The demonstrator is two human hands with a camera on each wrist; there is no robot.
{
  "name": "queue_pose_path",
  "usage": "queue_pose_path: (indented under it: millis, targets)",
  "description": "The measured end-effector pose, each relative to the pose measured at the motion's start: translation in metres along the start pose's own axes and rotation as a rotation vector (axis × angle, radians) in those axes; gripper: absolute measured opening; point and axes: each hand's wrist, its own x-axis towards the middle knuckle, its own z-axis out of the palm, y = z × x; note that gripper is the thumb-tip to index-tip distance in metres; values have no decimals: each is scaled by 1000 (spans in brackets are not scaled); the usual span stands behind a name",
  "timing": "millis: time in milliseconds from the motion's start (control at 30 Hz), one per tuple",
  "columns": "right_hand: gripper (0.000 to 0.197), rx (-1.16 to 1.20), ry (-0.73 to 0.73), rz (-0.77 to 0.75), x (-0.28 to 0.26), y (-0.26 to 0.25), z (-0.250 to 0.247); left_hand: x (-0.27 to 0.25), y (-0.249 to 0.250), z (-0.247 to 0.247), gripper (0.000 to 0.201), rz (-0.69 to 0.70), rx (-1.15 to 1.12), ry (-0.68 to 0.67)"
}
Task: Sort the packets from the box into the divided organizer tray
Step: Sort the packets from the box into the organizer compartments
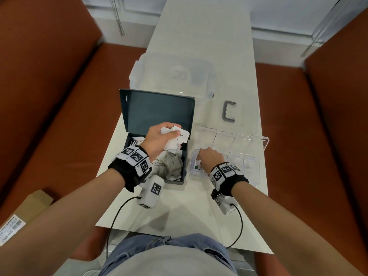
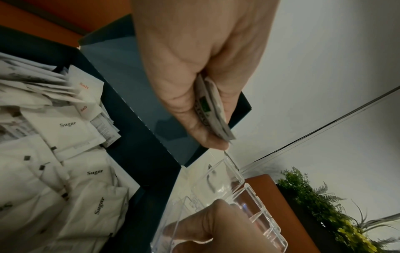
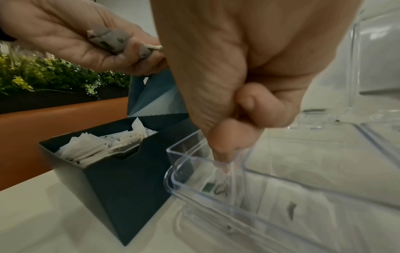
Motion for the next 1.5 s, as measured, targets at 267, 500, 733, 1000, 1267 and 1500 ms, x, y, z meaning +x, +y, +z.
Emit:
queue_pose_path:
  millis: [267, 500, 733, 1000, 1267, 1500]
  targets:
    - [29, 71, -39, 38, -9, -2, -13, 4, -4, 6, 19, -2, 25, -19]
    - [23, 646, 190, 13, -38, 15, -72, 5, -6, 18, 16, 68, 95, -70]
    - [16, 1091, 313, 30, -49, 27, -93, 3, -2, 40, 27, 140, 121, -164]
    - [4, 1352, 312, 117, -51, 42, -89, 4, -2, 53, 28, 128, 156, -201]
    - [10, 1160, 280, 121, -51, 73, -89, 12, -11, 52, 17, 174, 230, -157]
    - [20, 635, 10, 101, -40, 83, -70, 16, -16, 48, 17, 185, 230, -119]
